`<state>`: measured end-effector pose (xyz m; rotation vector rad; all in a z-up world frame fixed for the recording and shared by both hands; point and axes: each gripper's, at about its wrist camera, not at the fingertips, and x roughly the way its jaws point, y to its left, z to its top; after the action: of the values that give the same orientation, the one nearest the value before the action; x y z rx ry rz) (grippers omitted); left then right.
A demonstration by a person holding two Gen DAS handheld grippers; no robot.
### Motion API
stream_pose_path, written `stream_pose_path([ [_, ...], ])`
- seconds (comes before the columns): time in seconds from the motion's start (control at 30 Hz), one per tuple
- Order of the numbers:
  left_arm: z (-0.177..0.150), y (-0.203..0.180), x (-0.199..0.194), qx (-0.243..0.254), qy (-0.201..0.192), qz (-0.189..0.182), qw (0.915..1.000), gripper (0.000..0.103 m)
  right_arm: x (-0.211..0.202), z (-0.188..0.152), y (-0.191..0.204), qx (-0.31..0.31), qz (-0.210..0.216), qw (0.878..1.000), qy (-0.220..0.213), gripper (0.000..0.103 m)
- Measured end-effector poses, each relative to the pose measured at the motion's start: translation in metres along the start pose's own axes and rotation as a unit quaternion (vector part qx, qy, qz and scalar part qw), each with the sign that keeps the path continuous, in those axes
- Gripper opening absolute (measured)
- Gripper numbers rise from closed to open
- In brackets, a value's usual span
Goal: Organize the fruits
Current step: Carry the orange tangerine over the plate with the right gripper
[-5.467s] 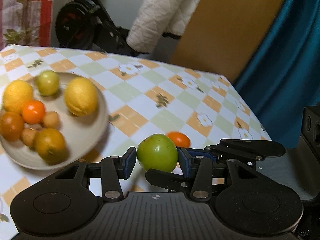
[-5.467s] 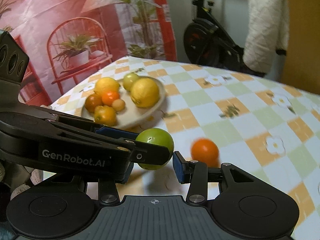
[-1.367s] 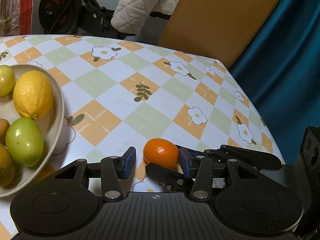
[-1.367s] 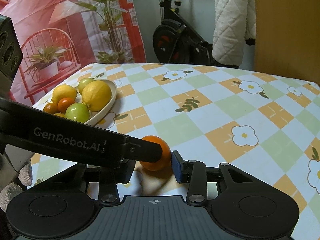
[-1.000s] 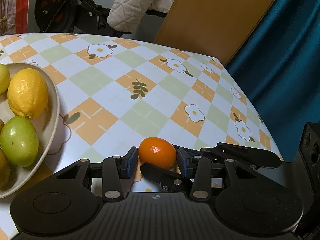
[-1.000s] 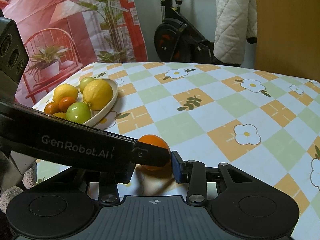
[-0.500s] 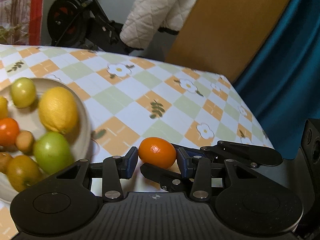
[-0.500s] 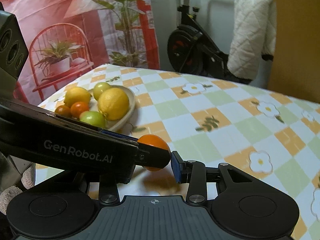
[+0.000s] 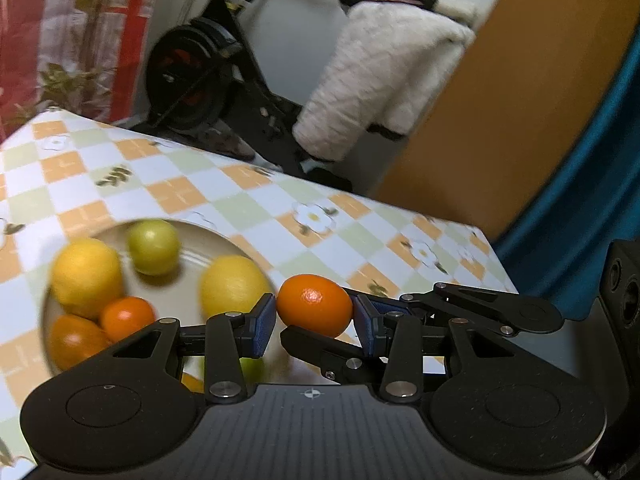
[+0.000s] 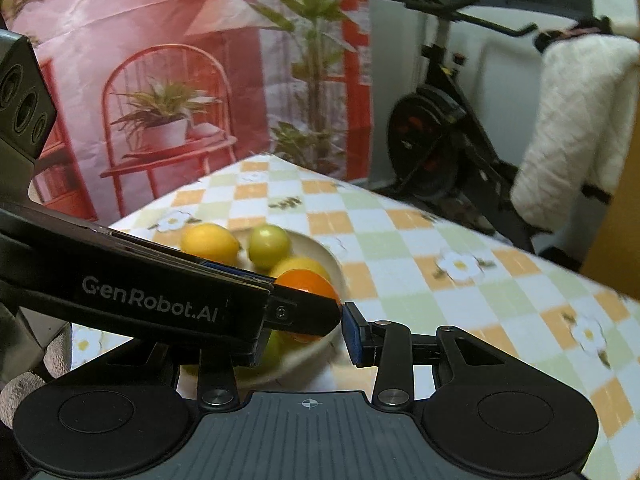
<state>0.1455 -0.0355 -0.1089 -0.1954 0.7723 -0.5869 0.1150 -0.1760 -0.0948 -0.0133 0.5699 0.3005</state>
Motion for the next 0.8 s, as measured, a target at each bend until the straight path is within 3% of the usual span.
stream_pose_path([
  [0.47, 0.015, 0.063, 0.01, -0.055, -0.009, 0.022, 0.9982, 0.045, 0.066, 0.035, 0.036, -0.059, 0.03, 0.997, 0.038, 0.035],
  [0.8, 0.012, 0.078, 0.02, -0.071, -0.009, 0.029, 0.9971, 0.044, 0.095, 0.039, 0.039, -0.076, 0.036, 0.995, 0.058, 0.035],
])
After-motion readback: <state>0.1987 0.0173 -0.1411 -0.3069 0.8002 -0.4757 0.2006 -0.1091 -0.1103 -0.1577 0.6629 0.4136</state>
